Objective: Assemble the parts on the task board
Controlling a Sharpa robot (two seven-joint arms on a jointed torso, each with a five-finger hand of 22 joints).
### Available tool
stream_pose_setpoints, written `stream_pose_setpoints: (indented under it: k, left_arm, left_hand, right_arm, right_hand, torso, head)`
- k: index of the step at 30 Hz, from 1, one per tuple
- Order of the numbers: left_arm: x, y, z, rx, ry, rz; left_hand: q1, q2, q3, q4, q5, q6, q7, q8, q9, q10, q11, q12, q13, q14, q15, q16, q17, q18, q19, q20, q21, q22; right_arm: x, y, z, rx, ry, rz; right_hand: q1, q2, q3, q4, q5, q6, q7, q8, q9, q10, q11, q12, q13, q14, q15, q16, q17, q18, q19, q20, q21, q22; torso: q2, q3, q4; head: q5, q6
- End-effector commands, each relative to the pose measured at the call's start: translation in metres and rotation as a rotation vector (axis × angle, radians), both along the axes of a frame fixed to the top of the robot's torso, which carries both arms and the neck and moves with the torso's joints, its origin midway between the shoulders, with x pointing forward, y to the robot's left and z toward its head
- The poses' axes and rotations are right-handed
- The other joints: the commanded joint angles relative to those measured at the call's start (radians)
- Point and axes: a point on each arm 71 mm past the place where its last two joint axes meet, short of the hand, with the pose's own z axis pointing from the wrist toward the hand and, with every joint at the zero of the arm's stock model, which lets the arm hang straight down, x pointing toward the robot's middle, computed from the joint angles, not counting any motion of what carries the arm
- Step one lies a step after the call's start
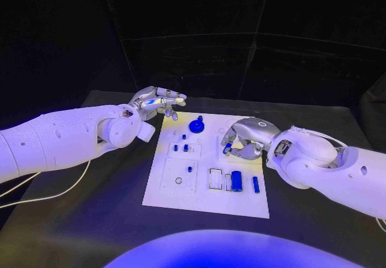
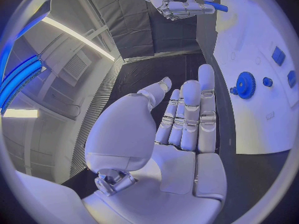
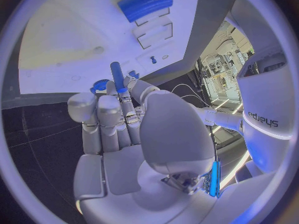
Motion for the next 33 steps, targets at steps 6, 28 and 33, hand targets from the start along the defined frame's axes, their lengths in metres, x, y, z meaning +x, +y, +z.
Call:
stream_pose_setpoints:
  k: [6, 28, 33]
  left_arm:
    - [0.002, -0.001, 0.001, -0.008, -0.007, -0.002]
    - [0.004, -0.007, 0.001, -0.01, -0.011, -0.009]
    - [0.004, -0.007, 0.001, -0.01, -0.011, -0.01]
  left_hand:
    - [0.003, 0.004, 0.0, -0.004, 0.007, -0.007, -0.002, 0.008, -0.001, -0.006, 0.001, 0.006, -0.001, -0.006, 0.001, 0.0, -0.004, 0.013, 0.003, 0.003, -0.003, -0.002]
    - [0.003, 0.004, 0.0, -0.004, 0.007, -0.007, -0.002, 0.008, -0.001, -0.006, 0.001, 0.006, -0.001, -0.006, 0.001, 0.0, -0.004, 0.013, 0.003, 0.003, -0.003, -0.002]
    - [0.003, 0.004, 0.001, -0.004, 0.007, -0.007, -0.002, 0.008, -0.001, -0.006, 0.001, 0.007, -0.001, -0.007, 0.001, -0.001, -0.006, 0.013, 0.003, 0.003, -0.003, -0.002]
  right_arm:
    - [-0.011, 0.036, 0.012, 0.118, -0.03, 0.106]
    - [-0.033, 0.111, -0.034, 0.086, 0.106, 0.286]
    - [-0.032, 0.114, -0.038, 0.071, 0.109, 0.289]
  right_hand:
    - [-0.003, -0.005, 0.012, -0.004, 0.003, 0.001, 0.006, -0.003, -0.002, 0.029, -0.027, -0.001, -0.001, 0.013, -0.006, 0.007, 0.003, -0.021, 0.009, -0.001, 0.006, 0.004]
    - [-0.005, -0.005, 0.026, -0.012, 0.013, -0.004, 0.009, -0.008, -0.003, 0.025, -0.024, -0.008, -0.003, 0.011, -0.003, 0.008, 0.002, -0.021, 0.007, 0.0, 0.009, 0.005]
    - [-0.005, -0.005, 0.027, -0.012, 0.013, -0.004, 0.009, -0.008, -0.003, 0.024, -0.024, -0.008, -0.003, 0.011, -0.003, 0.009, 0.002, -0.021, 0.006, 0.001, 0.009, 0.004]
  torso:
    - [0.001, -0.0006, 0.0016]
    - [0.002, -0.0015, 0.004]
    - [0.001, -0.0024, 0.0041]
  head:
    - [0.021, 0.0]
    - [0.067, -0.024]
    - [0.069, -0.025]
